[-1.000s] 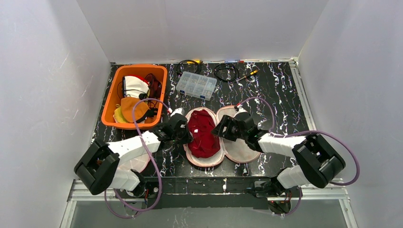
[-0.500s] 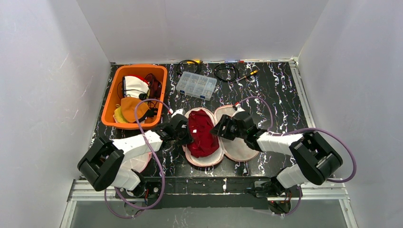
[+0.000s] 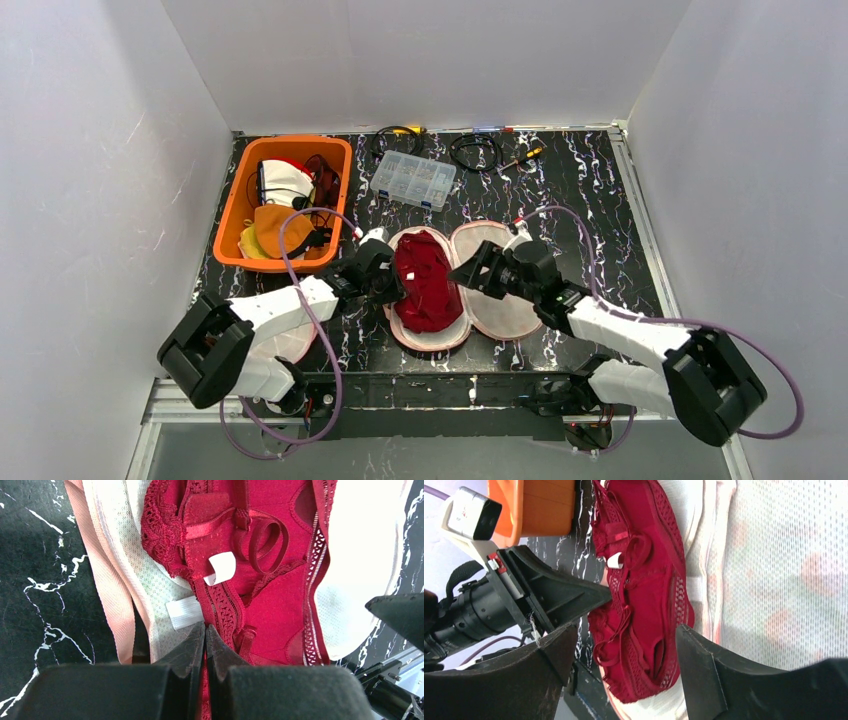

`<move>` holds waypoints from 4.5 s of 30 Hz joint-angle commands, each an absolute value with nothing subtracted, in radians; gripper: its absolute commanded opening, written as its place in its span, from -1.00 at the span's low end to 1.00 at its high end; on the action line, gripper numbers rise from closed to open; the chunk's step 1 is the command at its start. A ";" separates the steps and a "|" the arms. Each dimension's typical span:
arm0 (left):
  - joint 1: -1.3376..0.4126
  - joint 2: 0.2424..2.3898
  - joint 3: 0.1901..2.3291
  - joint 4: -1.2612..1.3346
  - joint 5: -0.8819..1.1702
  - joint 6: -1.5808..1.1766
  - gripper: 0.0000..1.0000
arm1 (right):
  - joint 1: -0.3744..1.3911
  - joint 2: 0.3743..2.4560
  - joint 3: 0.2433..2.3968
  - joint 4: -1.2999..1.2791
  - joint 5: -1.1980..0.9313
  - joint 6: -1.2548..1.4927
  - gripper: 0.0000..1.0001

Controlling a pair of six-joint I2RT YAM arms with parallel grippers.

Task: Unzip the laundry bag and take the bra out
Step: Adjust the bra in the laundry bag.

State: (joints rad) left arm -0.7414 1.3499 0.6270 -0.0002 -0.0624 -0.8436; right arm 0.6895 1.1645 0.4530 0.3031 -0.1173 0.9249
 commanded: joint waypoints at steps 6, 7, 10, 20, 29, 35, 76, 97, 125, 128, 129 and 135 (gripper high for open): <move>-0.738 1.289 0.613 -0.029 -0.067 -0.829 -1.00 | 0.721 1.099 0.385 0.262 -0.147 1.083 0.61; -0.738 1.278 0.610 -0.032 -0.067 -0.831 -1.00 | 0.722 1.106 0.381 0.273 -0.151 1.089 0.61; -0.738 1.231 0.596 -0.046 -0.071 -0.833 -1.00 | 0.723 1.142 0.369 0.317 -0.169 1.108 0.61; -0.738 1.208 0.571 -0.058 -0.082 -0.819 -1.00 | 0.733 1.268 0.382 0.395 -0.191 1.128 0.60; -0.737 1.268 0.542 -0.005 -0.053 -0.819 -1.00 | 0.735 1.334 0.448 0.420 -0.166 1.081 0.48; -0.738 1.290 0.524 0.035 -0.044 -0.815 -1.00 | 0.735 1.380 0.511 0.407 -0.149 1.029 0.42; -0.738 1.192 0.491 0.043 -0.001 -0.810 -1.00 | 0.816 1.541 0.671 0.316 -0.182 0.900 -0.59; -0.738 1.098 0.466 -0.040 -0.061 -0.780 -1.00 | 1.059 1.235 0.470 0.244 0.104 0.887 -0.36; -0.738 1.137 0.477 -0.009 -0.054 -0.767 -1.00 | 0.934 1.526 0.709 0.279 -0.037 0.691 0.06; -0.738 1.122 0.479 -0.020 -0.054 -0.766 -1.00 | 0.934 1.533 0.716 0.284 -0.054 0.671 -0.29; -0.738 1.114 0.480 -0.028 -0.055 -0.765 -1.00 | 0.934 1.526 0.715 0.288 -0.058 0.659 -0.43; -0.738 1.020 0.500 -0.098 -0.068 -0.761 -1.00 | 0.934 1.443 0.707 0.294 -0.066 0.583 -0.97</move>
